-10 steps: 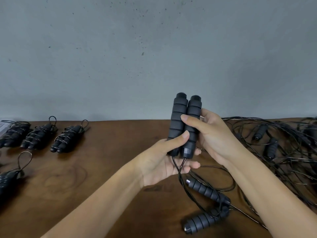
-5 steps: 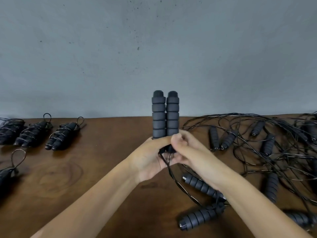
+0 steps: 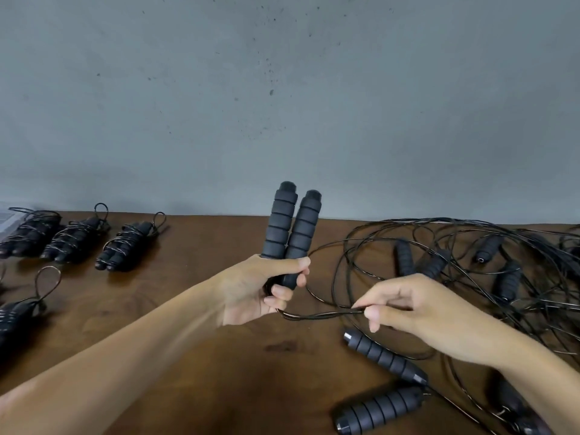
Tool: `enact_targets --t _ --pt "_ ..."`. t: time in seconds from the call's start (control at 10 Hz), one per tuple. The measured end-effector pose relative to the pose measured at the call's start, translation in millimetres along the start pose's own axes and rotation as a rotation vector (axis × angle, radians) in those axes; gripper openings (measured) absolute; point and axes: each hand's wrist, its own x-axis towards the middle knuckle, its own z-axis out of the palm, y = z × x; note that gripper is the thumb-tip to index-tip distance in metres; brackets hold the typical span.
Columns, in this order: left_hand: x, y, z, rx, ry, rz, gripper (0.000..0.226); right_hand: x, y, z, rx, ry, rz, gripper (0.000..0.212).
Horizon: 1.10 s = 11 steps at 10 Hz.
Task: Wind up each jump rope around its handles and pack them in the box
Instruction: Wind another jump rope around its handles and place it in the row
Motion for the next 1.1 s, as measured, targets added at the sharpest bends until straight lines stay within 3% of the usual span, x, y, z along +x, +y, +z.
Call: enact_targets --t 0.1,0.2,0.3,0.4,0.5,0.6,0.7,0.8,0.9,1.0,1.1 --pt "1.6 0.1 -0.8 0.074 -0.051 -0.026 0.019 2.9 -0.9 -11.6 -0.164 0.088 -0.001 0.011" --pt "3.9 2.0 -0.4 0.151 -0.082 -0.050 0.021 8.4 -2.5 -19.7 -0.309 0.245 0.017 0.037" --pt "8.3 1.2 4.3 0.217 -0.145 -0.081 0.028 15.7 -9.6 -19.0 -0.516 0.361 -0.025 0.049" --pt "12.3 -0.2 7.6 0.334 -0.164 -0.105 0.036 19.6 -22.9 -18.1 -0.563 0.440 -0.110 0.034" --pt "15.7 -0.4 12.1 0.388 -0.180 -0.125 0.023 21.3 -32.2 -15.8 -0.590 0.401 -0.232 0.020" --pt "18.8 -1.5 15.4 0.500 -0.179 -0.129 0.016 24.6 -32.9 -16.0 -0.684 0.385 -0.405 0.018" --pt "17.7 -1.1 17.1 0.398 -0.261 -0.208 0.010 23.4 -34.5 -15.9 -0.776 0.381 -0.480 0.026" --pt "28.9 -5.9 22.0 0.685 -0.119 -0.242 0.015 23.9 -45.7 -27.0 -0.958 0.533 -0.652 0.011" --pt "28.4 -5.6 31.2 0.707 -0.147 -0.273 0.014 30.2 -50.6 -32.7 -1.011 0.586 -0.705 0.038" --pt "13.5 3.1 42.4 0.588 -0.300 -0.286 0.011 38.2 -56.4 -38.1 -1.001 0.499 -0.682 0.043" --pt "10.6 8.4 44.7 0.631 -0.339 -0.274 0.013 51.7 -60.6 -40.4 -0.840 0.340 -0.597 0.032"
